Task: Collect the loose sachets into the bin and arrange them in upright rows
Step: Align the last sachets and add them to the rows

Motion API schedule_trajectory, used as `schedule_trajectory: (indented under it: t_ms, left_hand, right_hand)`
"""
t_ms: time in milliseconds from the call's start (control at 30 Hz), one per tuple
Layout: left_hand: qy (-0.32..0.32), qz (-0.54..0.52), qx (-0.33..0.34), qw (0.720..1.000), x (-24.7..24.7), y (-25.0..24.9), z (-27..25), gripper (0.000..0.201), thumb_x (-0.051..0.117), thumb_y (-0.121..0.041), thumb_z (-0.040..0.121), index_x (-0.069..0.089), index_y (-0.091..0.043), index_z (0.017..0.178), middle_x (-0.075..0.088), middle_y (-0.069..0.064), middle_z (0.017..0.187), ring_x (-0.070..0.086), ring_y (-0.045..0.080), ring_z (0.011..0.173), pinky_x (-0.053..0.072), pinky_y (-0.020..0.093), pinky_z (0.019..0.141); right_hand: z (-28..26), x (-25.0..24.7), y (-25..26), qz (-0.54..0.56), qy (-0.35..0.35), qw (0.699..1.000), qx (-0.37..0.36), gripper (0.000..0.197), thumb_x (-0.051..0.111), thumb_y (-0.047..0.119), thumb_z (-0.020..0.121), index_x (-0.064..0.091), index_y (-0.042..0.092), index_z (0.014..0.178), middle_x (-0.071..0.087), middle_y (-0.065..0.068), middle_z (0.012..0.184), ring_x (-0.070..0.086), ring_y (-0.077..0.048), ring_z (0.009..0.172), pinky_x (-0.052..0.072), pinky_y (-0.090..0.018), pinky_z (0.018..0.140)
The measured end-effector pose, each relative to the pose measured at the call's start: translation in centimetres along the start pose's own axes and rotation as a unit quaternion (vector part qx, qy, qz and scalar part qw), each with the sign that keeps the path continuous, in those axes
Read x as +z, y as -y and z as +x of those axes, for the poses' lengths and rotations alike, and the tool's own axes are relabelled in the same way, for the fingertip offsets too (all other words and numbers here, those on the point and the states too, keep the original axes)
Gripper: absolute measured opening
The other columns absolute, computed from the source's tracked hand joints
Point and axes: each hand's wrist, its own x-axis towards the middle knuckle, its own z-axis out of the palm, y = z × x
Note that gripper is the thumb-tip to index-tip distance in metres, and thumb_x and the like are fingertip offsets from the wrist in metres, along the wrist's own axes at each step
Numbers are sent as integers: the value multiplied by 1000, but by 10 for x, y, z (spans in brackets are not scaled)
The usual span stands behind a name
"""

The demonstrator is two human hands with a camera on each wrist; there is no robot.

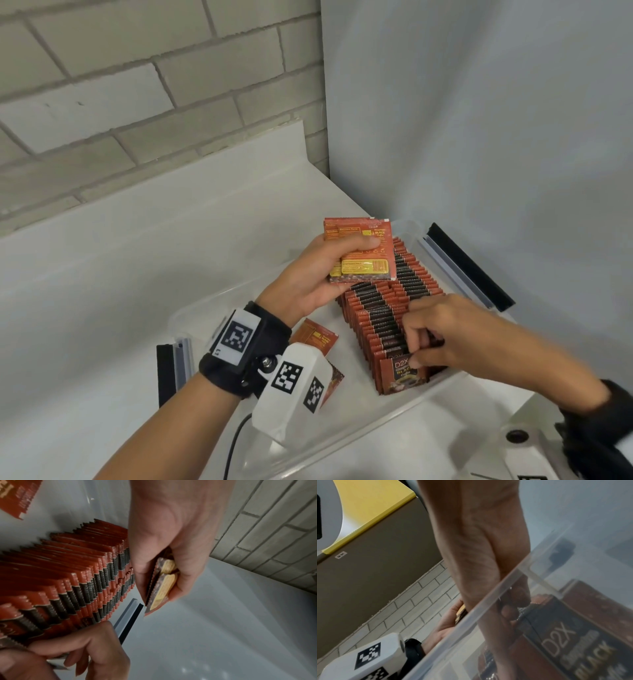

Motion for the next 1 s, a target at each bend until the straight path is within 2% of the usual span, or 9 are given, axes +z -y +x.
schedule_trajectory:
  t_ms: [167, 267, 367, 467, 533, 700, 833, 900, 1000]
  left_hand:
    - [13, 22, 1, 1000, 2, 2, 0, 33, 68, -12, 73, 65, -8, 106, 70, 10, 98, 69, 21, 87, 56, 29, 80]
    - [21, 36, 1, 999, 3, 4, -1, 33, 70, -10, 78, 65, -6, 110, 69, 13, 104, 67, 24, 93, 55, 32, 85]
    - [30, 45, 1, 999, 4, 7, -1, 37, 67, -7, 81, 61, 1, 117, 66, 17, 107, 66, 27, 94, 54, 32, 86]
    - [46, 53, -2, 998, 7, 9, -2, 36, 66, -5, 82, 59, 3, 117, 66, 14, 104, 67, 23, 90, 55, 29, 82]
    - [57, 57, -8, 997, 9, 10, -3, 31, 62, -5, 84, 60, 1, 114, 67, 12, 101, 67, 20, 88, 55, 27, 80]
    - [62, 37, -31, 997, 10, 7, -3, 53, 61, -40, 73, 60, -7, 115, 70, 10, 103, 68, 20, 94, 55, 28, 83]
    - [60, 19, -63, 996, 11, 6, -2, 83, 45, -60, 73, 49, -1, 131, 65, 13, 102, 66, 20, 88, 56, 30, 84]
    - [64, 15, -78, 995, 11, 6, -2, 79, 44, -62, 73, 53, 0, 121, 65, 11, 90, 66, 17, 77, 57, 29, 80]
    - [73, 30, -103, 992, 12, 5, -3, 62, 49, -57, 75, 55, -5, 107, 67, 10, 88, 66, 18, 80, 55, 31, 84]
  right_hand:
    - [-2, -5, 1, 65, 5, 997, 30, 25, 79, 32, 76, 55, 34, 70, 55, 16, 78, 52, 5, 81, 41, -11, 65]
    - [-5, -11, 2, 139, -55, 987, 53, 26, 82, 45, 62, 63, 32, 73, 60, 22, 81, 53, 3, 71, 38, -9, 59]
    - [-2, -11, 0, 283, -173, 940, 72, 38, 78, 48, 56, 66, 22, 80, 68, 7, 76, 55, -1, 61, 44, -14, 60]
    - [4, -6, 3, 393, -236, 886, 66, 35, 76, 34, 65, 65, 14, 91, 71, -3, 81, 65, -13, 71, 50, -16, 65]
    - [7, -2, 4, 431, -265, 860, 70, 32, 73, 27, 69, 65, 12, 96, 71, -4, 80, 65, -11, 70, 47, -12, 60]
    - [7, 4, 6, 461, -334, 821, 51, 18, 72, 22, 71, 68, 18, 88, 70, -8, 78, 65, -25, 74, 52, -17, 66]
    - [3, 3, 11, 476, -411, 777, 7, 6, 71, 22, 73, 67, 25, 75, 68, -5, 78, 59, -14, 65, 49, -17, 63]
    - [1, 5, 11, 480, -436, 761, -6, 9, 72, 17, 73, 66, 24, 73, 71, -3, 80, 64, -15, 70, 53, -20, 68]
    - [0, 11, 8, 430, -445, 784, -43, 11, 70, 15, 78, 72, 25, 80, 71, -2, 94, 67, -21, 92, 54, -24, 81]
